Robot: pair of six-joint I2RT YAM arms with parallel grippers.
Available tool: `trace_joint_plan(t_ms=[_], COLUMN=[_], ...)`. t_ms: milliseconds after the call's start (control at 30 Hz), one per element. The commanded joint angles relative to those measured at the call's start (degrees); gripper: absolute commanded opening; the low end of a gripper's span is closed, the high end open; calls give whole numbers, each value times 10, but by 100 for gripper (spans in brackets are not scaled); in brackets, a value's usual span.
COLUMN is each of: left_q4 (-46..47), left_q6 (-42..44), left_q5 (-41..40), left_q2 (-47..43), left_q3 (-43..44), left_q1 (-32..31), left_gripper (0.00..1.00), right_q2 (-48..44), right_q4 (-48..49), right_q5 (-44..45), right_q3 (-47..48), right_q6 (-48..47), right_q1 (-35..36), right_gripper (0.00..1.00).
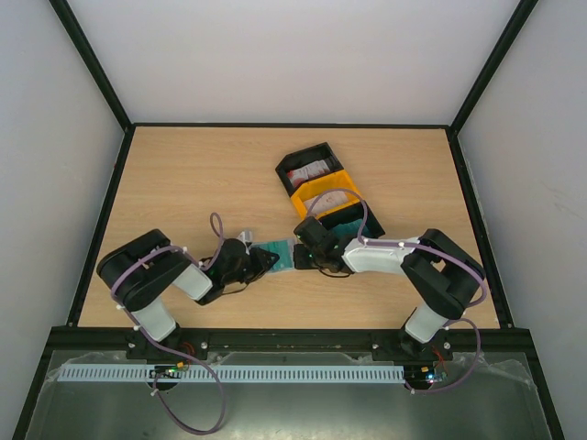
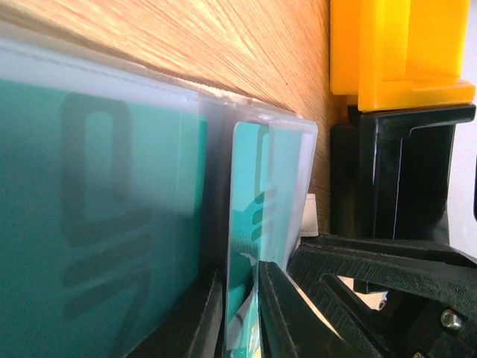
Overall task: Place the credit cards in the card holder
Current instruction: Insert the credit card into the card holder.
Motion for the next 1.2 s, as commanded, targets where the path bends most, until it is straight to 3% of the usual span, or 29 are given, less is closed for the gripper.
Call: trace_joint_plan(t_ms=[0, 367, 500, 667, 767, 867, 1167], left_q4=[-35, -252, -314, -394, -416, -425, -411], left_q6=[4, 54, 64, 82, 96, 101, 122], left_q5=[40, 9, 3, -41, -55, -56, -7], left_q2=[5, -91, -123, -162, -164, -149, -148], left_q3=[-5, 39, 53, 67, 80, 89, 97], left_q1=[-6, -5, -5, -5, -4, -4, -4], left_gripper=[20, 56, 64, 65, 61, 57, 60], right_q2=[11, 12, 14, 9, 8, 1, -33], right_q4=[2, 1, 3, 7, 10, 25, 55], right_q5=[-15, -12, -12, -18, -29, -39, -58], right_q3=[-18, -19, -19, -20, -21, -29, -40], right_q6=[11, 9, 9, 8, 7, 10, 21], right_q1=[11, 9, 8, 7, 7, 6, 1], right_gripper=[14, 13, 13, 13, 14, 19, 31])
